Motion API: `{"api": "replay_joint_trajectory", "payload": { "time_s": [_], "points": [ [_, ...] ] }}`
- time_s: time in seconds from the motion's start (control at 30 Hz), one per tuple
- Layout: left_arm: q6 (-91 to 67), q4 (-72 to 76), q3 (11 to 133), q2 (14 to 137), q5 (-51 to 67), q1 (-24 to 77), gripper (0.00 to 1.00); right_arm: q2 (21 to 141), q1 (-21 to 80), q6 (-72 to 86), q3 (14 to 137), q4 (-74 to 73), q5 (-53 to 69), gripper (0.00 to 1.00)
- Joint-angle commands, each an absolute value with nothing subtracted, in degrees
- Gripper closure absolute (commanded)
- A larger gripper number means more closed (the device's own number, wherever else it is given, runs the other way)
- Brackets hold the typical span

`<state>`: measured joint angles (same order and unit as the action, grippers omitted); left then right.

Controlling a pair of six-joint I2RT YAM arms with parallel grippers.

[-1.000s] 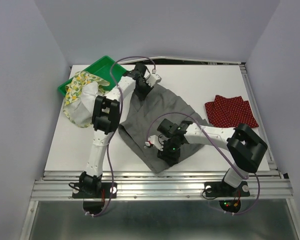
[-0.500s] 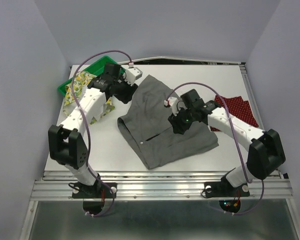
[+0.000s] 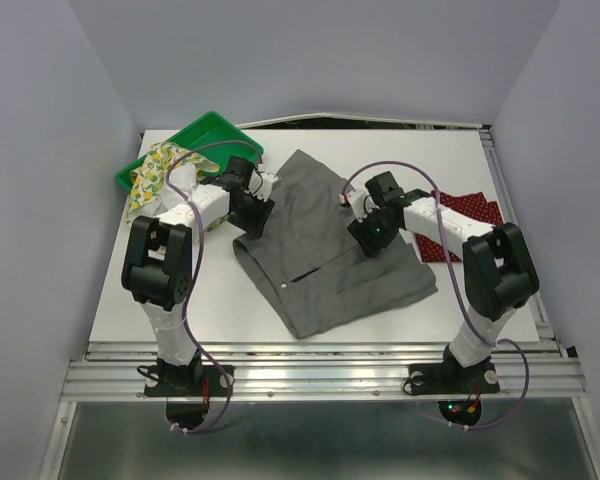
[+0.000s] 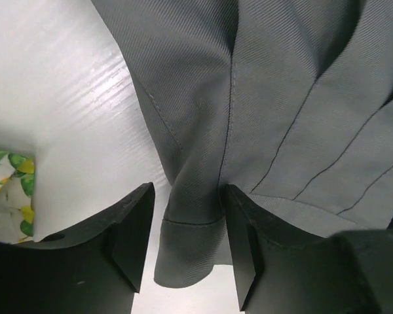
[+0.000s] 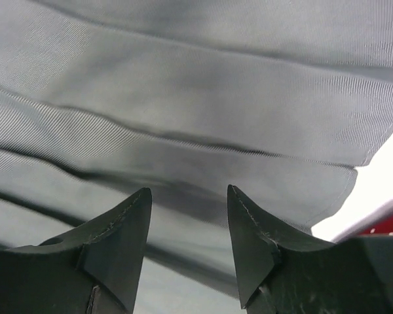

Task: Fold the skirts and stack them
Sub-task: Flatten the skirt out

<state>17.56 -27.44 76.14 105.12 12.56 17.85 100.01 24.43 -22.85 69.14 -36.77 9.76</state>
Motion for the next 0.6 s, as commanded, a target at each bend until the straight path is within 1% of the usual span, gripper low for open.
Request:
{"api": "replay_joint_trajectory", "payload": {
  "time_s": [0.0,0.03,0.07,0.1,0.13,0.23,0.33,0.37,0.4,0.5,0.57],
  "points": [
    [15.38,-26.72,73.4,104.76,10.82,15.91,0.59,102.3,24.52,-24.34,71.72,-34.54,7.47,0.44],
    [15.03,-26.37,72.78,105.29,10.03,15.13,0.71,103.61,24.52,-24.95,71.63,-35.41,8.08,0.45],
    [14.86,-25.93,72.25,105.55,8.28,14.07,0.8,103.97,24.52,-25.31,71.37,-36.03,9.04,0.46],
    [14.68,-25.06,71.64,105.9,7.39,11.71,0.98,104.24,24.52,-25.49,71.02,-36.73,10.36,0.47],
    [14.59,-24.44,71.54,106.69,6.43,10.47,1.0,104.24,24.52,-25.49,70.06,-38.13,13.24,0.49],
    [17.48,-21.98,71.63,108.1,2.65,9.05,1.0,103.98,25.48,-25.49,66.29,-39.37,16.25,0.53],
    [20.91,-21.79,73.56,109.94,3.78,9.58,1.0,103.97,28.47,-25.75,63.29,-40.25,17.66,0.58],
    [22.05,-22.49,74.26,111.26,5.43,9.84,0.97,103.8,30.39,-25.66,61.8,-41.12,19.06,0.6],
    [23.54,-22.5,75.49,111.88,5.19,10.1,0.91,103.62,31.54,-25.75,61.09,-41.74,19.86,0.61],
    [26.36,-22.06,78.03,113.81,4.14,12.91,0.82,101.88,36.01,-25.4,60.03,-44.73,24.77,0.62],
    [28.03,-21.8,79.71,115.22,4.04,15.37,0.82,100.47,38.31,-24.7,59.68,-46.23,28.03,0.63]
  ]
}}
